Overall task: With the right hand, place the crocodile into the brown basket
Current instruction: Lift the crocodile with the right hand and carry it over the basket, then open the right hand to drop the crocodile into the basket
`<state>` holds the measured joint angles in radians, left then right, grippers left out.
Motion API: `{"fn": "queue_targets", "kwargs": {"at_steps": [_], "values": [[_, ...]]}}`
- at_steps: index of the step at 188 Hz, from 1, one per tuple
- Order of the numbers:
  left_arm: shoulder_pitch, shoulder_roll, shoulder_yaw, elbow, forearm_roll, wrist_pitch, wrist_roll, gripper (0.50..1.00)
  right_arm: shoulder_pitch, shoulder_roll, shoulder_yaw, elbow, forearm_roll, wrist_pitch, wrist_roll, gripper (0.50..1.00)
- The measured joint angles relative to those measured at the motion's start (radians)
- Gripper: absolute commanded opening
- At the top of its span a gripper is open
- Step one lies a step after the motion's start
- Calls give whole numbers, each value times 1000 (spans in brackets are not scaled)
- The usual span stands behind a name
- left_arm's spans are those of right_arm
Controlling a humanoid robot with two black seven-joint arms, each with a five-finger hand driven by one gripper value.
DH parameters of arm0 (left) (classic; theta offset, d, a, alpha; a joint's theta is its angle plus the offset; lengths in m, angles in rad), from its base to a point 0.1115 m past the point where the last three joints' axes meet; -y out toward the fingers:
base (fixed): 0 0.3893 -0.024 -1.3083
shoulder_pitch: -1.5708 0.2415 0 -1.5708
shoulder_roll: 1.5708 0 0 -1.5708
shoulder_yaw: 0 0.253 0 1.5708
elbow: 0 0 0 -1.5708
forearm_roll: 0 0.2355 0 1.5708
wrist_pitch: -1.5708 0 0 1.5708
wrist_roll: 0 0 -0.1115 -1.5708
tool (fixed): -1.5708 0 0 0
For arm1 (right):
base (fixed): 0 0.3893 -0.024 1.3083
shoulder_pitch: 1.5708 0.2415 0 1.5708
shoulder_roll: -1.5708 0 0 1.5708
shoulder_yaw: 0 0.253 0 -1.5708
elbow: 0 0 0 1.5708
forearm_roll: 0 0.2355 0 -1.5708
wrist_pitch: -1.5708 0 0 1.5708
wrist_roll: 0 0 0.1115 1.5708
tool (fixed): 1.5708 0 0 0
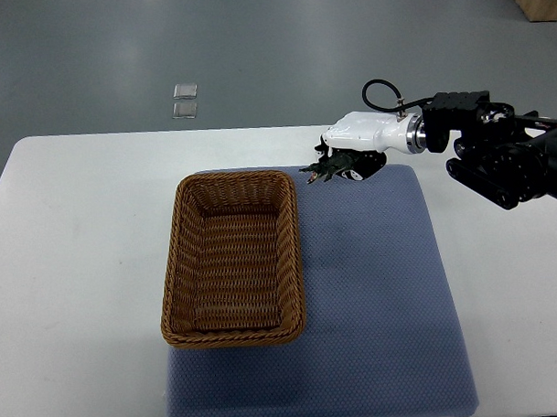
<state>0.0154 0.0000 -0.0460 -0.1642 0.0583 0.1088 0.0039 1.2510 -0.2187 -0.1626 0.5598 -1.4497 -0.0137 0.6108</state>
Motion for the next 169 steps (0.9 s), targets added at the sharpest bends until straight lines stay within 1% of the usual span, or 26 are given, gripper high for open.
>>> {"fn": "queue_targets", "kwargs": {"at_steps": [24, 66, 80, 111, 129, 142, 144, 157, 169], "values": [[0, 0, 0, 0, 0, 0, 0, 1000, 18, 24, 0, 25, 0, -19, 0, 549], [0, 0, 0, 0, 0, 0, 0, 1000, 86, 71, 22, 73, 14, -22, 0, 552], [0, 0, 0, 0, 0, 0, 0, 1000, 102, 78, 49, 115, 18, -22, 0, 554], [0, 0, 0, 0, 0, 0, 0, 1000, 111, 86, 71, 244, 18, -18, 0, 562], [0, 0, 0, 0, 0, 0, 0, 1000, 106, 114, 70, 287, 15, -18, 0, 568], [0, 0, 0, 0, 0, 0, 0, 1000, 94, 134, 63, 296, 10, -18, 0, 590], [0, 0, 0, 0, 0, 0, 0, 1000, 91, 136, 62, 296, 9, -18, 0, 607], [0, 0, 0, 0, 0, 0, 0, 1000, 68, 147, 57, 297, 3, -19, 0, 639], [0, 0, 0, 0, 0, 0, 0, 1000, 51, 157, 55, 297, 1, -19, 0, 641]]}}
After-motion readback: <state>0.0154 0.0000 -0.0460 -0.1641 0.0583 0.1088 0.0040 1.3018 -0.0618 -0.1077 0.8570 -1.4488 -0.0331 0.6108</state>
